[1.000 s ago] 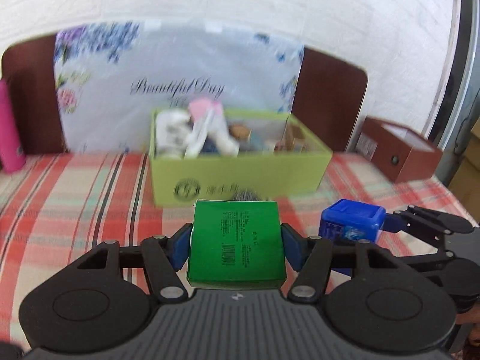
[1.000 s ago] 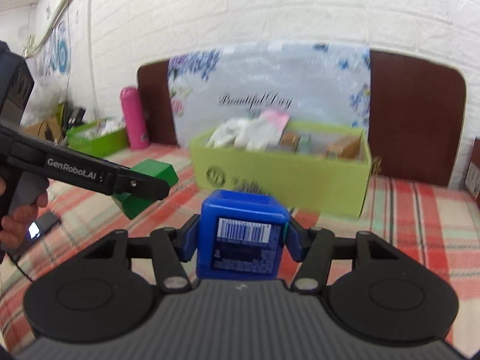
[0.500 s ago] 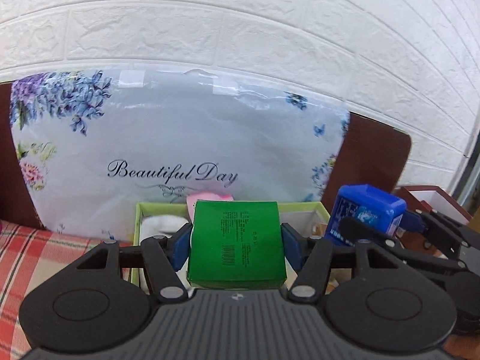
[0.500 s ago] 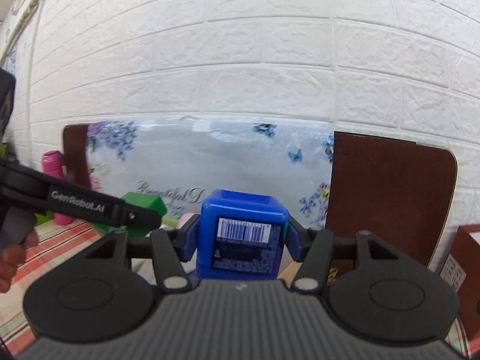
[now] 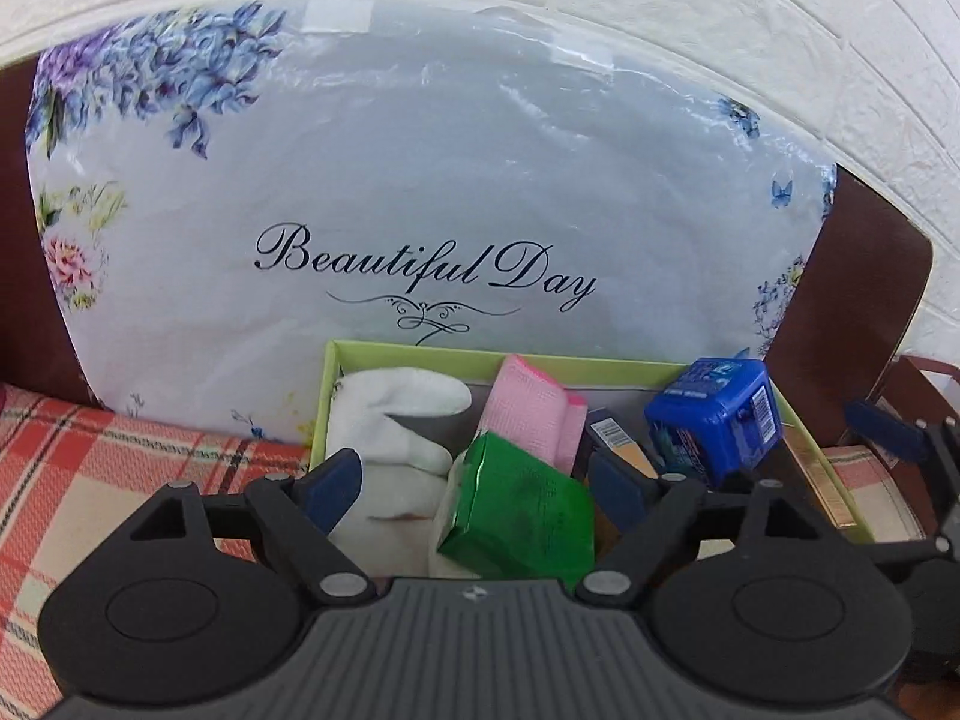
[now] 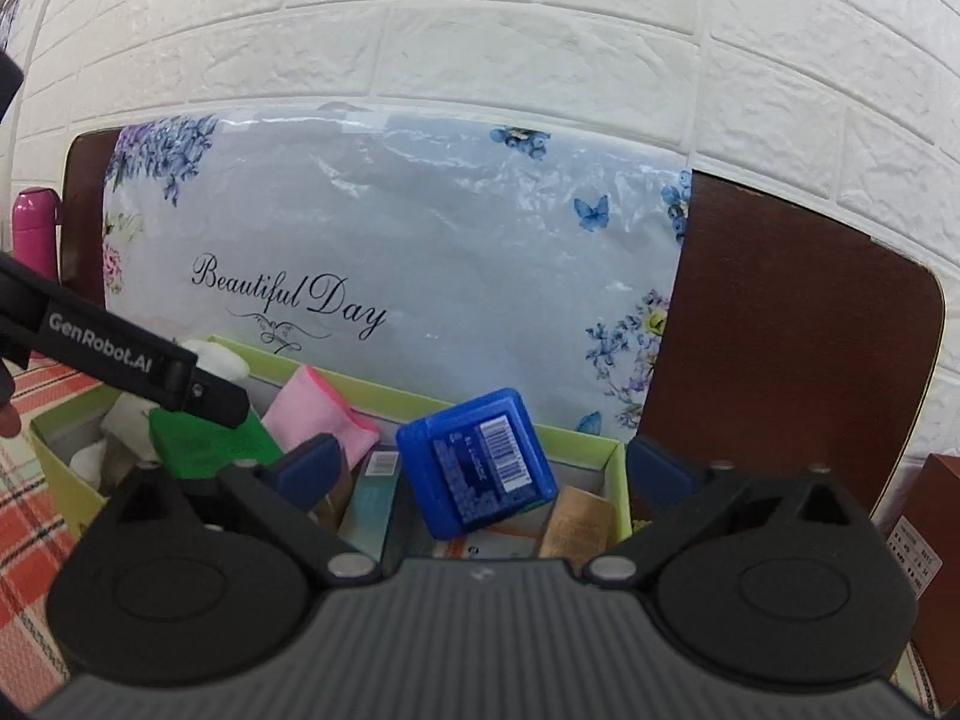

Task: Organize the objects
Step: 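Lift the blue cube and green soap box into the lime-green box and release, then grasp the olive-green bar with the right tool while the left tool grasps the steel wool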

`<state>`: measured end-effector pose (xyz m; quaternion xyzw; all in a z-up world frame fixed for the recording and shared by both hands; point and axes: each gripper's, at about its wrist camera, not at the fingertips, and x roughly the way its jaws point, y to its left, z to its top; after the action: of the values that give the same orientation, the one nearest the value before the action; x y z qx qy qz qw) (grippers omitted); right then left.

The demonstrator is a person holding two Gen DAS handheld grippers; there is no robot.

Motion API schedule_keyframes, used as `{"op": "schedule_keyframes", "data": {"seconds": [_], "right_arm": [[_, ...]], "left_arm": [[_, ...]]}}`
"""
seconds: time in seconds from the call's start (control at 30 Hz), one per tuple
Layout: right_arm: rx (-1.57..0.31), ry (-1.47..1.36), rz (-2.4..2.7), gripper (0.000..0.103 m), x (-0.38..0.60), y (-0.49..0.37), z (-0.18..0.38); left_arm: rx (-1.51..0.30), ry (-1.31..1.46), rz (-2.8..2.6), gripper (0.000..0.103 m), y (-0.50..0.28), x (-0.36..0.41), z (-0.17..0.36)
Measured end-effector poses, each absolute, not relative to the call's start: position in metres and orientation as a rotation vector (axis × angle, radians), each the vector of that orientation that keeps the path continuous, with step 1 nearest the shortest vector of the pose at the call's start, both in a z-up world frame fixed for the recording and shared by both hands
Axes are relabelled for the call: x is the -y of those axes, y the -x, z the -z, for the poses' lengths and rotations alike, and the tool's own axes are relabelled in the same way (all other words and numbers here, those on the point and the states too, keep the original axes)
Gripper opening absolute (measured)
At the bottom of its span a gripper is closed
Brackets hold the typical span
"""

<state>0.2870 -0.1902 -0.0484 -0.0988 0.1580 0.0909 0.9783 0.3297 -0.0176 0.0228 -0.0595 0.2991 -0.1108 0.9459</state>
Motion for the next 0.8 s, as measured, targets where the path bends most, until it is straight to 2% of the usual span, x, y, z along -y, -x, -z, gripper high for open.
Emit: {"op": "schedule_keyframes", "data": {"seconds": [0.2, 0.47, 0.8], "right_arm": [[-0.309, 0.16, -0.181, 0.103, 0.195, -0.265, 0.031], [-0.266, 0.061, -0.222, 0.103, 0.207, -0.194, -0.005], [-0.307, -0.043, -0.231, 0.103, 0.229, -0.118, -0.002]], "left_arm": [[-0.62, 0.104, 0.221, 0.086, -0.309, 0.021, -0.04], [-0.575, 0.123, 0.21, 0.086, -0.24, 0.015, -0.065], [-0.585, 0.087, 0.174, 0.086, -0.161, 0.022, -0.048]]}}
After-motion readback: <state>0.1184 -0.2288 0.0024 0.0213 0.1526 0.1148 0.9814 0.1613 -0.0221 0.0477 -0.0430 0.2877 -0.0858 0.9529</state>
